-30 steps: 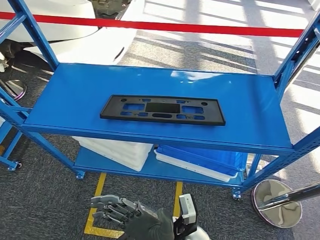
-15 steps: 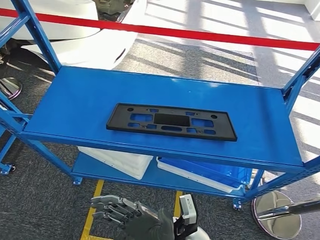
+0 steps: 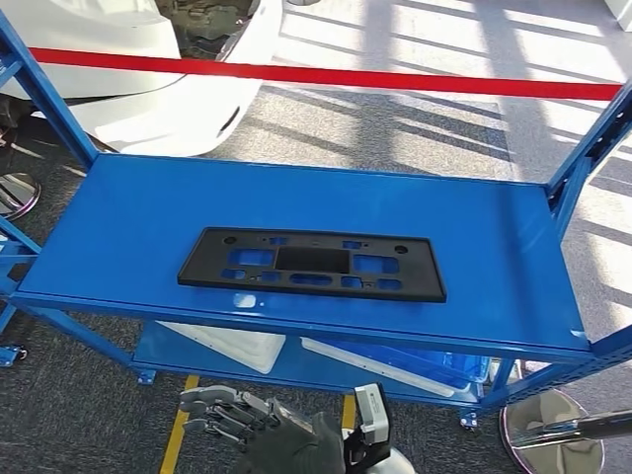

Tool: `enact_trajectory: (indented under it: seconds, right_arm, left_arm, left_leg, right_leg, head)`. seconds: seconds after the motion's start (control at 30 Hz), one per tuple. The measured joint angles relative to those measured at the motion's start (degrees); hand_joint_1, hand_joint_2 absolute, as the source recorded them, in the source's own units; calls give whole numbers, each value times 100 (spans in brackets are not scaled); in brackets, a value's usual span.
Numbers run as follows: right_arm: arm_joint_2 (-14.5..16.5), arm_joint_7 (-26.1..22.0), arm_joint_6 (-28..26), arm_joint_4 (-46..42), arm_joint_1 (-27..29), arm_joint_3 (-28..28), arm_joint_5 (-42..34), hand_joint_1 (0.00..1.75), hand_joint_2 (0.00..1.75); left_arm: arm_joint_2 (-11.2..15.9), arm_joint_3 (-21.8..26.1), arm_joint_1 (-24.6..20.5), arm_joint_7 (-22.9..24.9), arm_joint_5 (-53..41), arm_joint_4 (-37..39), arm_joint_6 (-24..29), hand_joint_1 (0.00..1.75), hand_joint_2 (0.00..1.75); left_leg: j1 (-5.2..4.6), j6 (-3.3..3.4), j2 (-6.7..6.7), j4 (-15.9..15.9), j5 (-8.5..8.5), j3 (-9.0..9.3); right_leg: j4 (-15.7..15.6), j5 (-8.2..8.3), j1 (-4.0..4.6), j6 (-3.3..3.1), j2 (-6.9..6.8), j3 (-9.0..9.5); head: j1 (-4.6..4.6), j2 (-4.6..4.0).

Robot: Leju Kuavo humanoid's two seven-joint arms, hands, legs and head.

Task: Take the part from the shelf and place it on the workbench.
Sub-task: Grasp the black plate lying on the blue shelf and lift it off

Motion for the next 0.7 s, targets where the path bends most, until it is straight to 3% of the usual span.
enact_trajectory:
  seconds: [0.03, 0.1, 0.17, 0.23, 0.33, 0.4, 0.47, 0.5, 0.53, 0.6, 0.67, 0.7]
  right_arm:
    - [0, 0, -1, 2, 1, 1, 0, 0, 0]
    - [0, -1, 1, 2, 3, 3, 0, 0, 0]
    - [-2, 0, 1, 7, 1, 5, 0, 0, 0]
    - [-7, 2, 2, 10, 3, 8, -1, 0, 0]
    - [-15, 3, -1, 8, 5, 10, -7, 0, 0]
    - [-26, 3, -11, 8, 16, 8, -13, 0, 0]
    - [-49, 2, -24, 9, 46, -2, -20, 0, 0]
    - [-63, 2, -31, 9, 62, -8, -22, 0, 44]
    - [-75, 2, -37, 9, 75, -14, -23, 0, 87]
    - [-89, 0, -48, 8, 89, -27, -24, 0, 175]
    - [-93, -9, -63, 6, 102, -44, -25, 0, 175]
    - [-94, -20, -73, 6, 109, -51, -24, 0, 175]
  left_arm:
    - [0, 0, 9, 2, 1, 0, 0, 0, 0]
    - [1, 0, 19, 3, 1, 1, 5, 0, 0]
    - [2, -1, 12, 6, -1, 5, 14, 0, 0]
    - [2, -1, 11, 18, 3, 9, 14, 0, 0]
    - [1, 0, 23, 57, 9, 9, 5, 0, 0]
    - [0, -2, 9, 73, 7, 9, -4, 0, 0]
    - [3, -4, -1, 88, 6, 9, -9, 0, 0]
    - [5, -4, 0, 94, 6, 9, -9, 0, 0]
    - [7, -5, 2, 97, 6, 10, -8, 0, 0]
    - [9, -7, 6, 96, 6, 9, 1, 0, 0]
    - [12, -9, -1, 87, 6, 9, 23, 0, 0]
    - [15, -9, -2, 81, 6, 10, 35, 0, 0]
  left_leg:
    - [6, -13, 1, -58, 152, -72]
    - [26, -26, 1, -647, 699, 36]
    - [8, 1, 2, -1160, 997, 150]
    - [-32, 73, 2, -1286, 995, 152]
    - [-18, 165, 1, -1328, 1011, 188]
    - [-2, 211, 4, -1343, 993, 227]
    - [-4, 242, 5, -1343, 968, 250]
    - [-7, 250, 3, -1342, 956, 262]
    - [-10, 252, -3, -1342, 943, 276]
    - [-15, 241, -19, -1343, 912, 324]
    - [-21, 209, -28, -1354, 888, 356]
    - [-20, 186, -27, -1361, 884, 359]
  right_leg:
    - [1, -34, -2, 6, 13, 41]
    - [3, -120, -10, 42, 27, 156]
    - [20, -195, -8, 103, 25, 228]
    - [36, -243, -4, 169, 18, 235]
    - [158, -377, -14, 258, 8, 206]
    - [678, -658, -31, 319, 6, -27]
    - [1420, -929, -42, 350, 4, -425]
    - [1635, -947, -43, 352, 4, -567]
    - [1637, -851, -42, 345, 4, -612]
    - [1013, -398, -34, 301, 4, -397]
    - [331, -88, -1, 238, 6, -111]
    - [174, -52, 17, 210, 9, -47]
  head:
    - [-1, 0]
    - [0, 0]
    - [7, 1]
    - [24, 1]
    - [38, 1]
    - [48, 1]
    - [53, 0]
    - [52, 0]
    - [53, 0]
    - [53, 0]
    - [51, 0]
    - [49, 0]
